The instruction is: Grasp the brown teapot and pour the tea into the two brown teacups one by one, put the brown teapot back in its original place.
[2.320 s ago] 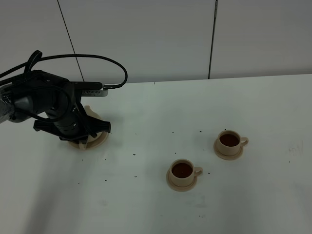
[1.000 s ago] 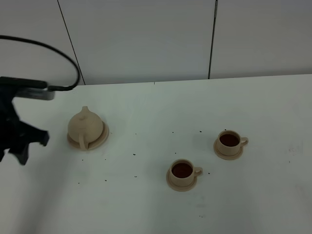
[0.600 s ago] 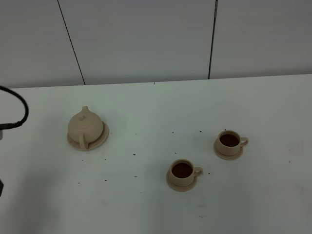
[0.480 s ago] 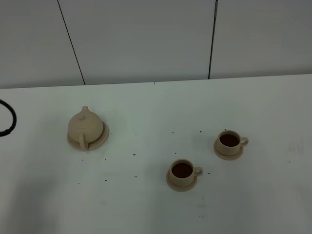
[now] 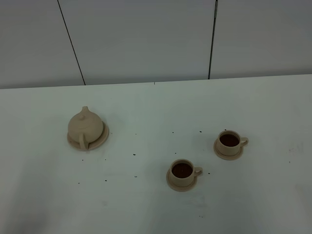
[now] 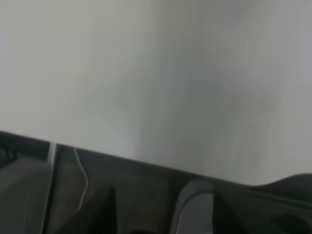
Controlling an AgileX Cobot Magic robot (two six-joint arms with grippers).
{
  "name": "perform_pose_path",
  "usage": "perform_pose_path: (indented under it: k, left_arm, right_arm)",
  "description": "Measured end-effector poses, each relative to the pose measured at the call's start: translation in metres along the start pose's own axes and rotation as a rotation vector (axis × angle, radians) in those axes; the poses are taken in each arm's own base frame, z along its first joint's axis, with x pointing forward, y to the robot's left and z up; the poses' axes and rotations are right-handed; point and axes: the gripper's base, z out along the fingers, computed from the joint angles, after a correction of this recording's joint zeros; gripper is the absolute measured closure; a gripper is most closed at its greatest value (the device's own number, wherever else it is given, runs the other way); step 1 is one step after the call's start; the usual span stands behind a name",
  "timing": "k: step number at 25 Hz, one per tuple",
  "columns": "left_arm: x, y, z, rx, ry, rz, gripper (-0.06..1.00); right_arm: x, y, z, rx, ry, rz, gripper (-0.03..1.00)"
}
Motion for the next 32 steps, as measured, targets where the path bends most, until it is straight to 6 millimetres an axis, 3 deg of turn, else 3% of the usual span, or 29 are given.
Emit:
perform_pose_path:
  k: [18, 32]
  left_arm:
    - [0.047, 0.008, -0.034, 0.041, -0.386, 0.000, 0.43]
    - [0.068, 0.009, -0.044, 0.067, -0.545, 0.021, 0.43]
  right_arm:
    - [0.000, 0.000, 0.000, 0.000, 0.000, 0.000, 0.73]
    - [0.000, 0.000, 0.000, 0.000, 0.000, 0.000, 0.73]
